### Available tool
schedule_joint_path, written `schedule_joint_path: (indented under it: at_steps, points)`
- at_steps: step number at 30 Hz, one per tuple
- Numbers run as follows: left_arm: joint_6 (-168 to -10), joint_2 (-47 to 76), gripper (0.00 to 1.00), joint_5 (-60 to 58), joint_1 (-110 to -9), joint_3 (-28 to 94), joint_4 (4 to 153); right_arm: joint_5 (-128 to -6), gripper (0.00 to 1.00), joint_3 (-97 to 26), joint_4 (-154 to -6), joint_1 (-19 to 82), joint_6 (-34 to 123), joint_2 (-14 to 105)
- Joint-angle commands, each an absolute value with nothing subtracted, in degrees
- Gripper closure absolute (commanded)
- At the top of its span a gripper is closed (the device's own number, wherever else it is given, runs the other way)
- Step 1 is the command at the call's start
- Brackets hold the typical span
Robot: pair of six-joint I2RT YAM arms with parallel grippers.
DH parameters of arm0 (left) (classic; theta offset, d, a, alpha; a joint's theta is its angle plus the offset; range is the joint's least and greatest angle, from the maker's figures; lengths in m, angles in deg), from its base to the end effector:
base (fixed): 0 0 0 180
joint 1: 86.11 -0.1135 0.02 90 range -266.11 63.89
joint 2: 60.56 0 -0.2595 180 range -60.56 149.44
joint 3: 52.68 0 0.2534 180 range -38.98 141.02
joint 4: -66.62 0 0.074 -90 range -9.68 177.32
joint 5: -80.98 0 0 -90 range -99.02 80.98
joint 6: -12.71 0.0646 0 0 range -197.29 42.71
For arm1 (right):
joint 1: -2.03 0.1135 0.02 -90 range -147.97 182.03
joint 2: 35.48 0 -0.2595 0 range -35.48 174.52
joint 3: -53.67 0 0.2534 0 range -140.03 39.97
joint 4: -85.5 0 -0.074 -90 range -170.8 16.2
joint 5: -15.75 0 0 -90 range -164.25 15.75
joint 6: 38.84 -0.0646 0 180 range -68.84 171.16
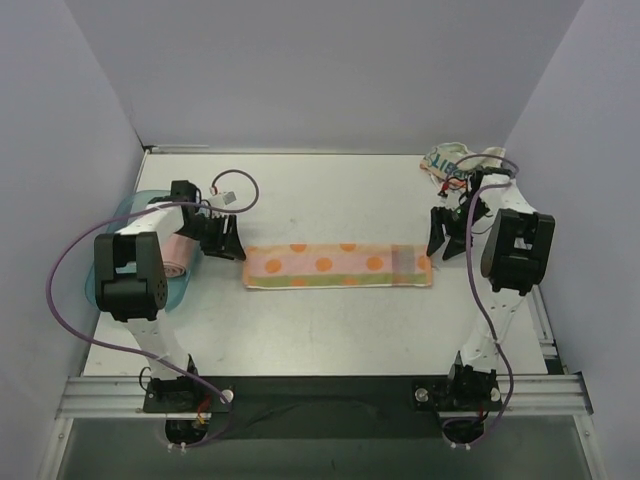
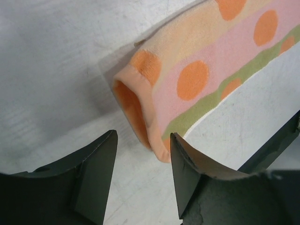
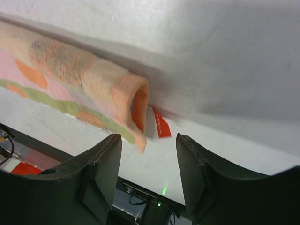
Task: Roll the towels
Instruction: Fold the towel
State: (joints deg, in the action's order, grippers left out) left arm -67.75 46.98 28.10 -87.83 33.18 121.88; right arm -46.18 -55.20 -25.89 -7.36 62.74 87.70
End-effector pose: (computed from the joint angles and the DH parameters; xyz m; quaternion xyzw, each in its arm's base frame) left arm 0.3630 -0.0281 0.1451 0.1003 0.9372 -0.3041 0.1383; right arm 0.4230 -0.0391 0.1381 -0.0335 0.9678 0.2271 0.1030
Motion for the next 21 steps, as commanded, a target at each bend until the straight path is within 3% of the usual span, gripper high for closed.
schedule_joint_path:
  at_steps: [1, 9, 13, 18, 21]
  points:
    - [-66.66, 41.74, 0.41, 26.58, -87.70, 31.68, 122.67, -49.20, 0.50, -51.53, -21.92, -6.85, 63.56, 80.19]
    - [-67.88, 44.11, 0.45, 27.19, -83.92, 28.60, 122.07, -48.94, 0.59, -47.12, -23.85, -2.46, 62.06, 84.49]
    - [-68.59, 45.78, 0.49, 26.57, -83.21, 30.62, 121.19, -49.29, 0.70, -48.70, -24.20, -2.19, 61.36, 87.12]
    - [-69.03, 46.66, 0.84, 26.66, -83.30, 33.26, 121.19, -51.57, 0.88, -49.67, -24.82, -2.28, 61.53, 88.62]
    - [-69.29, 45.44, 0.94, 26.31, -84.00, 34.75, 120.84, -54.12, 0.93, -50.20, -25.17, -2.28, 61.53, 89.67]
